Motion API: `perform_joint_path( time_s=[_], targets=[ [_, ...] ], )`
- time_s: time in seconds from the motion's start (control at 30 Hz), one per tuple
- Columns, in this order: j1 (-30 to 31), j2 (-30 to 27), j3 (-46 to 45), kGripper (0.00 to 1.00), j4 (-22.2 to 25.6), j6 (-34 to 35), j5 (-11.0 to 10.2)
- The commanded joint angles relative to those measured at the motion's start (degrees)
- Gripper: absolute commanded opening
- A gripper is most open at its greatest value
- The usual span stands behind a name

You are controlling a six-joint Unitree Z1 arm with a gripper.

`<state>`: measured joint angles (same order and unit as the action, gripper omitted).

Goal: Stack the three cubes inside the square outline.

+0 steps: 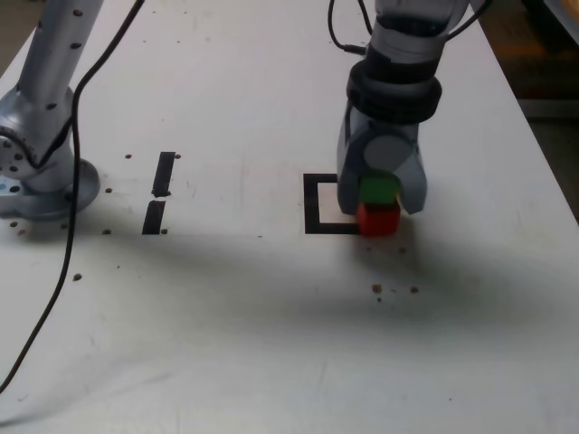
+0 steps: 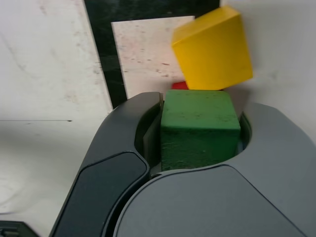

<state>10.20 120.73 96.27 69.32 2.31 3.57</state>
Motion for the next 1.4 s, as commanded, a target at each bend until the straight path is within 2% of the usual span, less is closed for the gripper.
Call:
perform_joint_path(
  time_s=[0.0, 0.17, 0.37, 0.5, 0.63, 0.87, 1.37],
  targets=[
    [0.16, -0.32, 0.35, 0.24, -0.54, -0.2, 0.06],
    [0.55, -2.13, 0.54, 0.2, 0.52, 0.43, -0.93],
    [0.83, -9.3, 0.0, 0.19, 7.3, 3.7, -4.94],
    [-0.76, -13.64, -3.54, 0.2, 8.95, 4.77, -6.01],
    [-4.39, -16.29, -10.15, 0.2, 5.85, 3.61, -4.93],
    [-12.2, -18.2, -20.55, 0.2, -3.12, -3.19, -1.75],
    [-25.72, -17.07, -27.32, 0.25, -11.58, -16.6, -0.33]
  ],
)
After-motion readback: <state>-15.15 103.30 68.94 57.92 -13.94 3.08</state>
